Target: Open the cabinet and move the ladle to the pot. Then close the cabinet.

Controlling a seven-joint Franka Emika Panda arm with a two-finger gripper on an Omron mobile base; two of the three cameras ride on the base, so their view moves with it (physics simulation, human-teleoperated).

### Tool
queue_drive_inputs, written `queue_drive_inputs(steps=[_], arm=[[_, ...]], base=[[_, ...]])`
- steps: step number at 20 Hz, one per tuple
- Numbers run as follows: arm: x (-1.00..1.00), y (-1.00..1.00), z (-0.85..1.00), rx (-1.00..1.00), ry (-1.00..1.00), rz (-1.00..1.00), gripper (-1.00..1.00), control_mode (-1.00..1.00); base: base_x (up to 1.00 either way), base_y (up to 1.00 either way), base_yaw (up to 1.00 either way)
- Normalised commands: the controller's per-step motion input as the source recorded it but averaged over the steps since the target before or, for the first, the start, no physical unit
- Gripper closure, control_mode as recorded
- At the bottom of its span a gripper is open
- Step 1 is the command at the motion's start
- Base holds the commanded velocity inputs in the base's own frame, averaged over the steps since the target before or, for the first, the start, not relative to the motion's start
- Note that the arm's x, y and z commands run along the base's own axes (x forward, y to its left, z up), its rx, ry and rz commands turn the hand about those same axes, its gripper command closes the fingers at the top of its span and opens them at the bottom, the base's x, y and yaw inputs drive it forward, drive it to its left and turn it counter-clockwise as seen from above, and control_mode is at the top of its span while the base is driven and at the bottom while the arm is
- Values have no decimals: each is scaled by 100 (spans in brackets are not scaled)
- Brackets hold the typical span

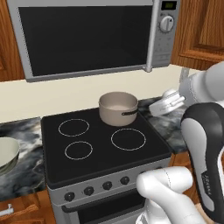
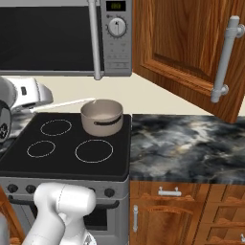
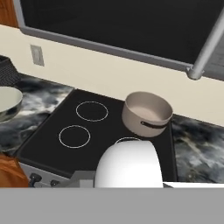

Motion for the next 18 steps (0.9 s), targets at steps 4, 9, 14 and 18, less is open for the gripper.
queue_drive_inputs(steps=[4,9,14,18], arm=[[45,8,-48,0,0,0,100,-100],[37,8,-47,0,0,0,100,-100],[31,5,-37,0,0,0,100,-100],[44,2,-33,0,0,-3,100,-100]], base=[[0,0,0],[0,0,0],[0,0,0],[0,0,0]])
